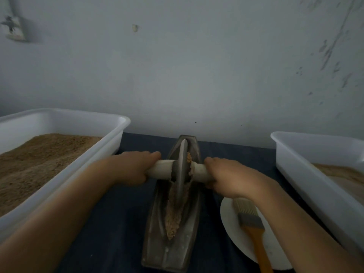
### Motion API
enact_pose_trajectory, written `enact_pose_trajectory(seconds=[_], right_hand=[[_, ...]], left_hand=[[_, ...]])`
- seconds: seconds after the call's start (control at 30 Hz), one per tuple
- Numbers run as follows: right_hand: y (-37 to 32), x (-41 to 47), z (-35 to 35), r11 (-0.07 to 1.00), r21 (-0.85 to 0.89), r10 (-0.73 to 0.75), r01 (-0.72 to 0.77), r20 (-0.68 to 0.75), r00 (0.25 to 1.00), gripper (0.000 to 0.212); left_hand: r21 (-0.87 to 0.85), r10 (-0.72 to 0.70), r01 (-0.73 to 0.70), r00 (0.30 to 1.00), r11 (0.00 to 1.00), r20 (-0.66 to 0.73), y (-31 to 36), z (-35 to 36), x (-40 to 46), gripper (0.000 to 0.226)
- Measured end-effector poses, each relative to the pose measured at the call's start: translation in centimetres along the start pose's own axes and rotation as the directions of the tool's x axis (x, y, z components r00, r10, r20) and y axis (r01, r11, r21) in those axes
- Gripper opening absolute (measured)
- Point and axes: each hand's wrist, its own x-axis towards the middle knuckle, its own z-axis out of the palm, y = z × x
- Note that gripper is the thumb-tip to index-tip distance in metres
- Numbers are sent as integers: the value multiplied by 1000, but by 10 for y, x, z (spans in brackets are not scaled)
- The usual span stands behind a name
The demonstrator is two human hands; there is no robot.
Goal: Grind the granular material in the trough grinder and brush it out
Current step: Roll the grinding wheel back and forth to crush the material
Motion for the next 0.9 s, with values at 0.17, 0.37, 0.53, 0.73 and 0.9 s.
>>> enact_pose_trajectory(seconds=[0.17,0.37,0.53,0.73,0.9], right_hand=[[13,20,22,992,-113,17,-52,-287,958,26],[14,22,24,987,-146,10,-65,-349,937,26],[4,3,8,997,-79,-7,-1,-101,995,24],[-12,-26,-23,995,49,-93,84,221,971,28],[-12,-25,-24,995,52,-98,88,236,967,25]], left_hand=[[174,-41,125,907,977,-420,-2,23,30,39],[168,-34,158,819,973,-572,1,35,34,43],[105,-40,71,962,992,-272,1,16,9,42],[-45,64,-56,979,997,196,5,-13,-29,30],[-81,58,-41,972,996,227,2,-14,-27,30]])
